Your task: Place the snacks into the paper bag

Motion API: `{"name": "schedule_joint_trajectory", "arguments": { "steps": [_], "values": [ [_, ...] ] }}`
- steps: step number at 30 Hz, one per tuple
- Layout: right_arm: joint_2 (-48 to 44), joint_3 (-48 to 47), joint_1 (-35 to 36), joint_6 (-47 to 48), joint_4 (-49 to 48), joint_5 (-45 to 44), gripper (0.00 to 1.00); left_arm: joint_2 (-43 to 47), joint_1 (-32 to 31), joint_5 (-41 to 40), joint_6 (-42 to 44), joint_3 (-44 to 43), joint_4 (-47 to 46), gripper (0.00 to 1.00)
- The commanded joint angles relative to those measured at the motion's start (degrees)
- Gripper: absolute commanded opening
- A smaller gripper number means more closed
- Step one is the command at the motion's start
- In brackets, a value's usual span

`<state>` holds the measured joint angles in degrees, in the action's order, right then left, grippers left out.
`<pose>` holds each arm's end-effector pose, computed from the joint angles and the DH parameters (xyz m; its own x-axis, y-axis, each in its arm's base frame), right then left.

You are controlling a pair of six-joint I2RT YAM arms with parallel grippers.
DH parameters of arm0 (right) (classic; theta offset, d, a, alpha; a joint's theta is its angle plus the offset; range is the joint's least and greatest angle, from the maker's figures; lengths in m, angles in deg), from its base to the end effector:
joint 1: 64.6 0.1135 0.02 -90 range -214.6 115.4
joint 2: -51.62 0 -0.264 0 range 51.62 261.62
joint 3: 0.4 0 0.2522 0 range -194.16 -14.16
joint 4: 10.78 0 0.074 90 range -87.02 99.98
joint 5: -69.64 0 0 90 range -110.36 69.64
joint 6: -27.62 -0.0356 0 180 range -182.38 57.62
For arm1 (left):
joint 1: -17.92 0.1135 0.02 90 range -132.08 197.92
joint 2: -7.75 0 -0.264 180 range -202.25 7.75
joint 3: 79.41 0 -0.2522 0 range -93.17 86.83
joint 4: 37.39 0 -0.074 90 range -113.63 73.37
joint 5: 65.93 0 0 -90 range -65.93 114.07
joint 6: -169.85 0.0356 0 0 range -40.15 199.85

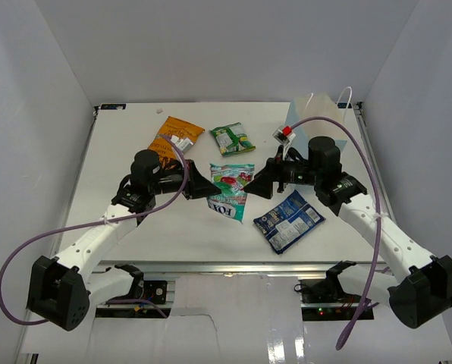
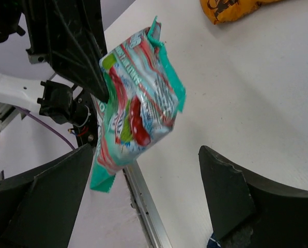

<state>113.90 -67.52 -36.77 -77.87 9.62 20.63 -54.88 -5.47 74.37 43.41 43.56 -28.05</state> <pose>0.2064 0.1353 0.3414 -0.4720 -0.0212 -0.8814 -0.8147 0.3924 0.4268 0.2122 -0.1216 0.2984 -0.7463 -0.0906 -0.6595 0.6124 0.2950 -0.7335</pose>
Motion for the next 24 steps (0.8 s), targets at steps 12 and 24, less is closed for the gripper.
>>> {"name": "schedule_joint_trajectory", "arguments": {
  "steps": [12, 24],
  "values": [
    [8.0, -3.2, 2.7, -6.4, -10.0, 2.9, 0.44, -2.2, -4.9, -0.2, 0.2, -4.5, -4.0, 0.0],
    [2.1, -6.9, 1.3, 10.3, -1.6, 6.4, 0.23, 2.2, -4.9, -2.0, 5.8, -5.1, 0.9, 0.75]
  ]
}}
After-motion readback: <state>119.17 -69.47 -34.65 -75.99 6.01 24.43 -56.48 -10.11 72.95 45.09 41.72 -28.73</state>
